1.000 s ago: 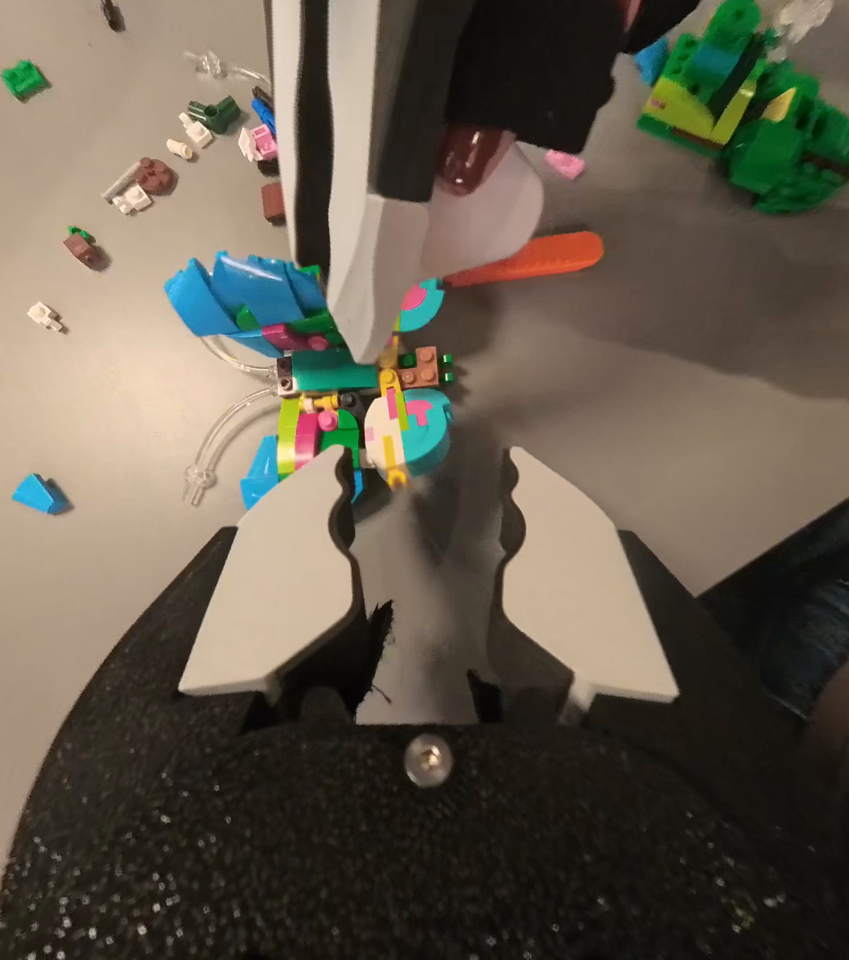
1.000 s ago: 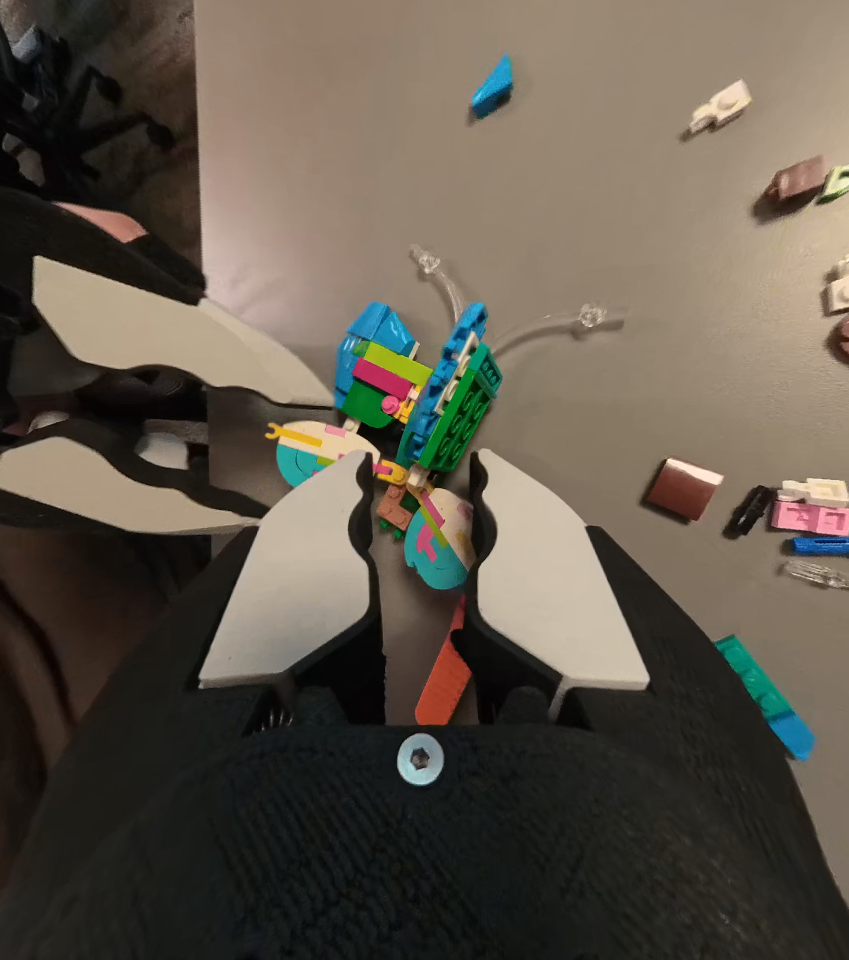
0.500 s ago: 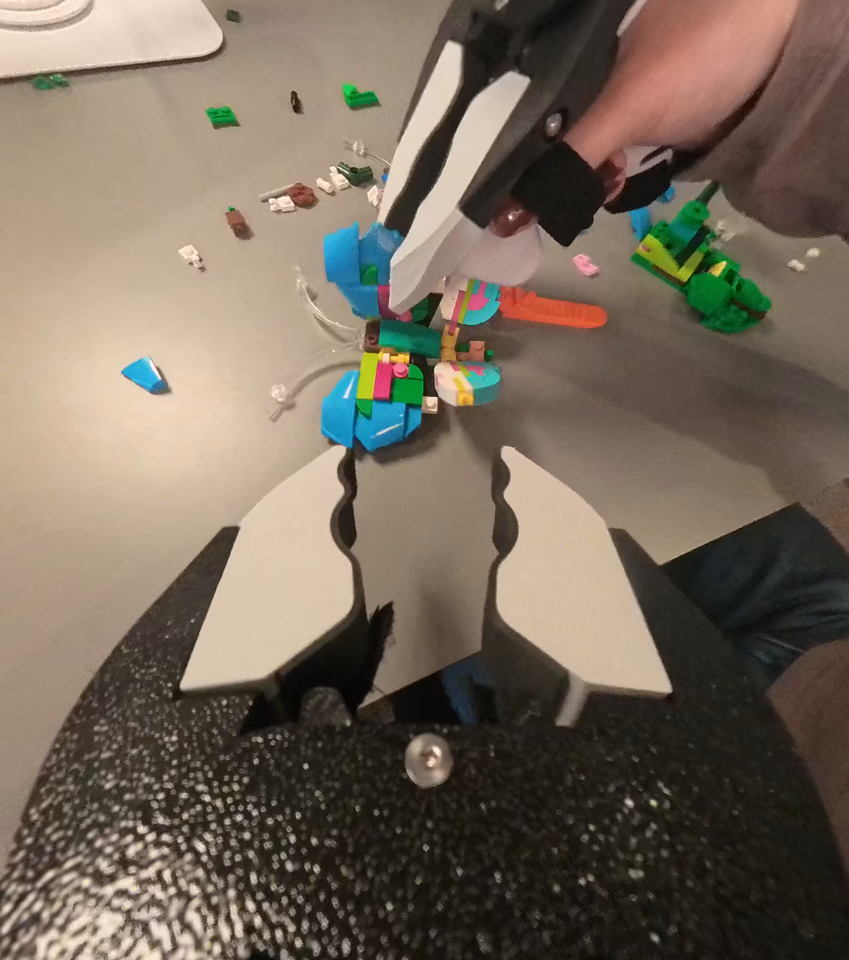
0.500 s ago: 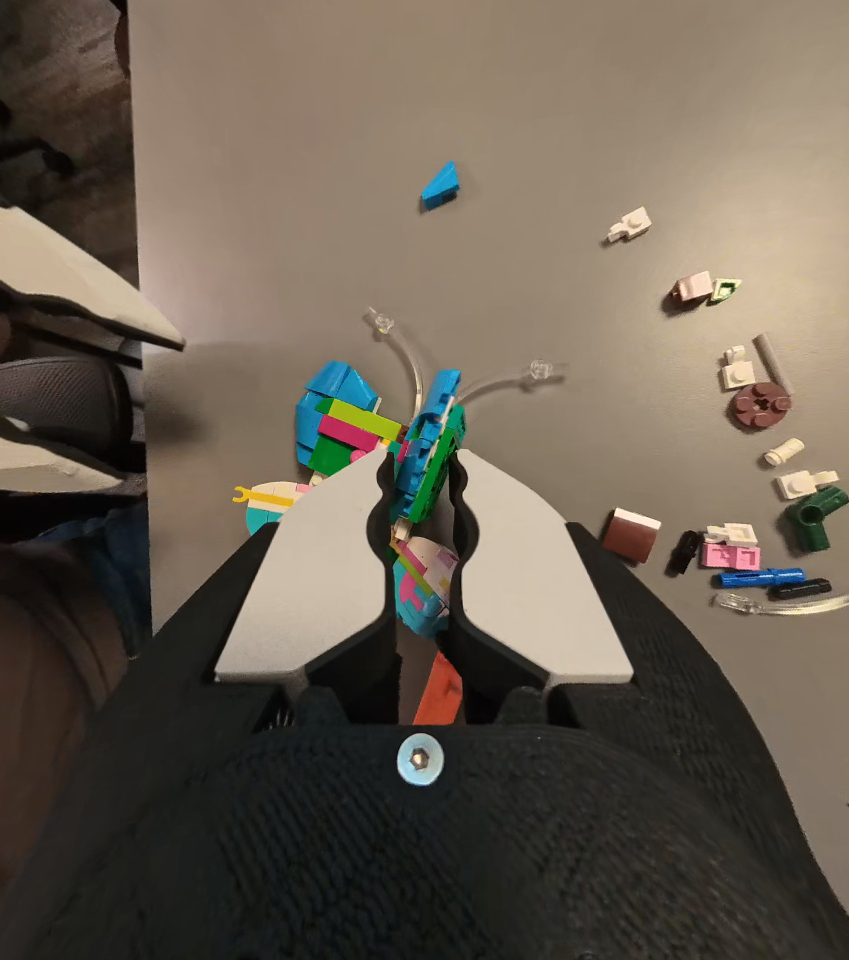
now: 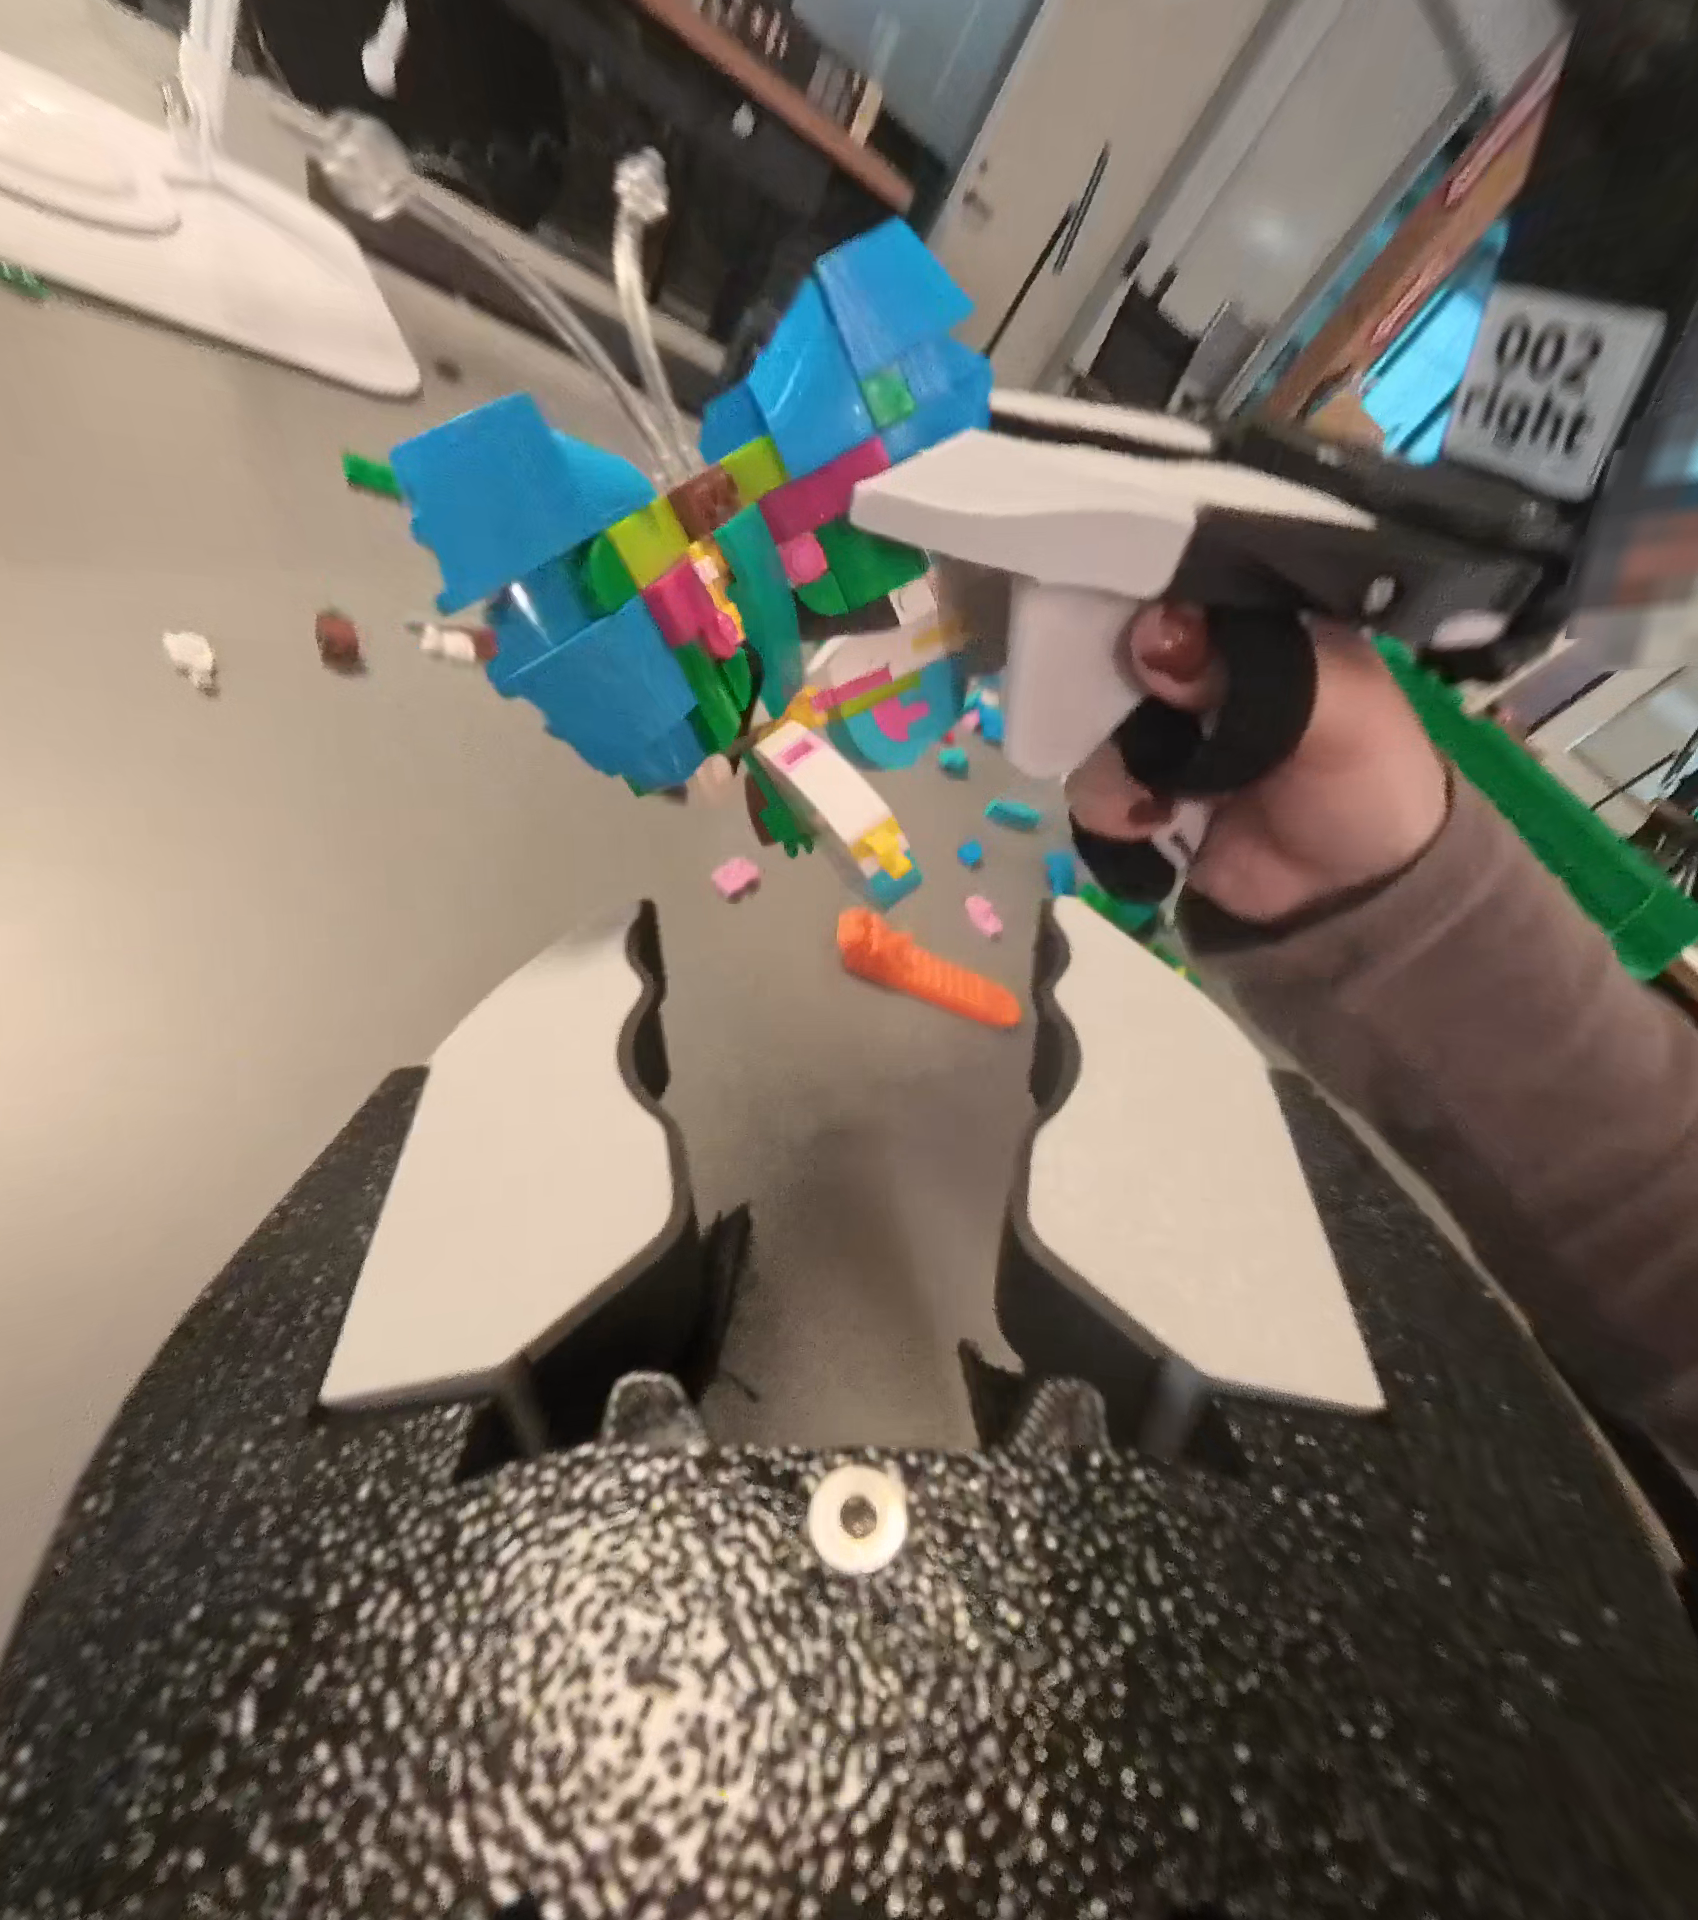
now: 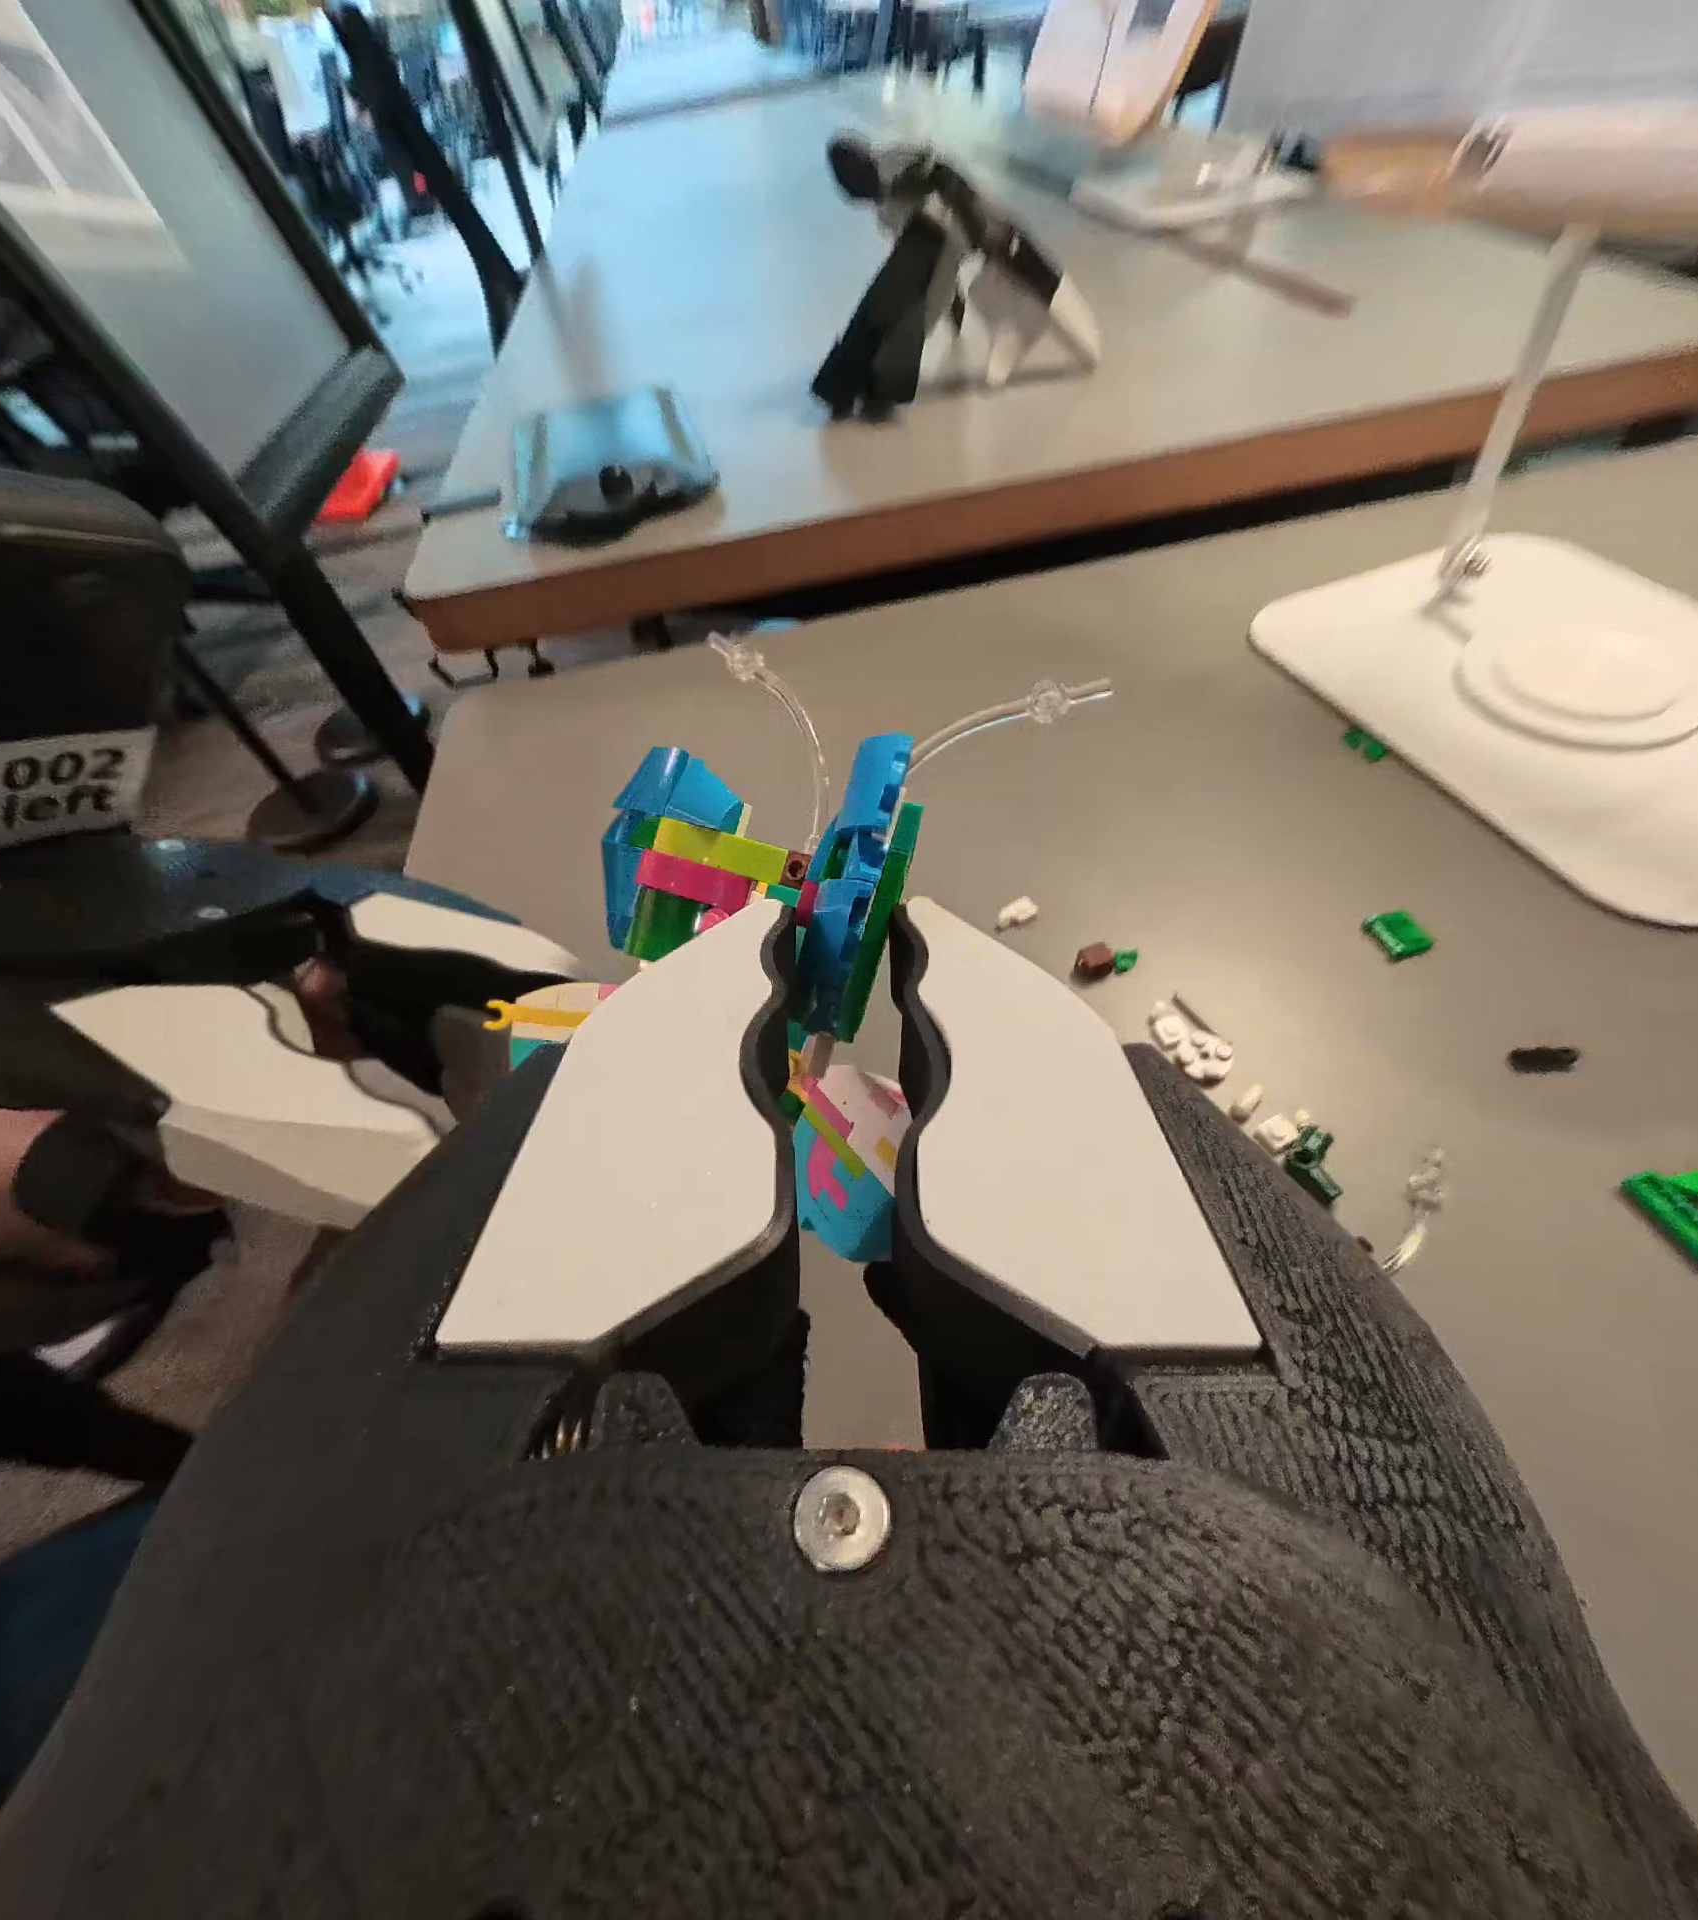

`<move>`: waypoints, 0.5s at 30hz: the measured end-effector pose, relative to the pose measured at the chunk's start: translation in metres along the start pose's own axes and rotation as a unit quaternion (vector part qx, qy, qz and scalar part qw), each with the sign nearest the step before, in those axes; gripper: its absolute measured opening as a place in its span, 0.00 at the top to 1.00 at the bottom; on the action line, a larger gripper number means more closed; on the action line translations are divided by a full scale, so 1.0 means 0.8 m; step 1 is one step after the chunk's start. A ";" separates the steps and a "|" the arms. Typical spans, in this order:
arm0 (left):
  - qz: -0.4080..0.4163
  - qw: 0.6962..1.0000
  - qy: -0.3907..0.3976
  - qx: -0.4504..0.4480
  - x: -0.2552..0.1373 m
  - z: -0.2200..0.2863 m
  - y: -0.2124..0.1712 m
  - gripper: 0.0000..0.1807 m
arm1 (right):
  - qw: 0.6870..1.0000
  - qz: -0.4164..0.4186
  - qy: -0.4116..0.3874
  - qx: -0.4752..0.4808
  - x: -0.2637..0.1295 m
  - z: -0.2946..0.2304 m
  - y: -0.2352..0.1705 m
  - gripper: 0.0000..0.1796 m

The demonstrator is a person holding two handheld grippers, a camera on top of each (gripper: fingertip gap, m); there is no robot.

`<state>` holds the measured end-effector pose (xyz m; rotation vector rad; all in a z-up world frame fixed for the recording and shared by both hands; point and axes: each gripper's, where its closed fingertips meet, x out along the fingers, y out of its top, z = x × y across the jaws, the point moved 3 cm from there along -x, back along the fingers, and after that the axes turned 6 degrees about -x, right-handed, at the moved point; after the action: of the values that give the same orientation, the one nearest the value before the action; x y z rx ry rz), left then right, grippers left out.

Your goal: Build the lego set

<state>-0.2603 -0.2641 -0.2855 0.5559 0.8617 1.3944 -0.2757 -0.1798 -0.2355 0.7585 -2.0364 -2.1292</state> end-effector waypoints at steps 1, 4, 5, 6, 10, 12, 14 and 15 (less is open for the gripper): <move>0.015 1.000 -0.002 0.001 0.002 0.002 0.006 0.66 | 1.000 0.018 -0.007 -0.004 -0.006 -0.001 0.005 0.91; 0.060 0.998 -0.009 0.023 0.003 0.013 0.024 0.74 | 0.998 0.065 -0.024 -0.009 -0.024 -0.006 0.018 0.91; 0.072 0.997 -0.012 0.035 0.003 0.018 0.029 0.77 | 0.997 0.078 -0.029 -0.007 -0.030 -0.007 0.022 0.91; 0.079 0.996 -0.014 0.047 0.003 0.023 0.033 0.80 | 0.995 0.090 -0.032 -0.005 -0.036 -0.008 0.026 0.91; 0.097 0.990 -0.026 0.094 0.004 0.041 0.043 0.91 | 0.992 0.128 -0.020 0.009 -0.060 -0.011 0.040 0.91; 0.100 0.988 -0.052 0.106 0.004 0.050 0.047 0.91 | 0.990 0.139 -0.008 0.014 -0.071 -0.012 0.046 0.91; 0.100 0.984 -0.094 0.112 0.003 0.059 0.048 0.91 | 0.989 0.150 0.007 0.021 -0.082 -0.013 0.050 0.91; 0.099 0.981 -0.117 0.115 0.002 0.063 0.049 0.91 | 0.988 0.154 0.017 0.026 -0.087 -0.013 0.052 0.91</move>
<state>-0.2443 -0.2501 -0.2252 0.9860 0.7964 1.3826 -0.2217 -0.1658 -0.1759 0.4465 -2.0433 -1.8880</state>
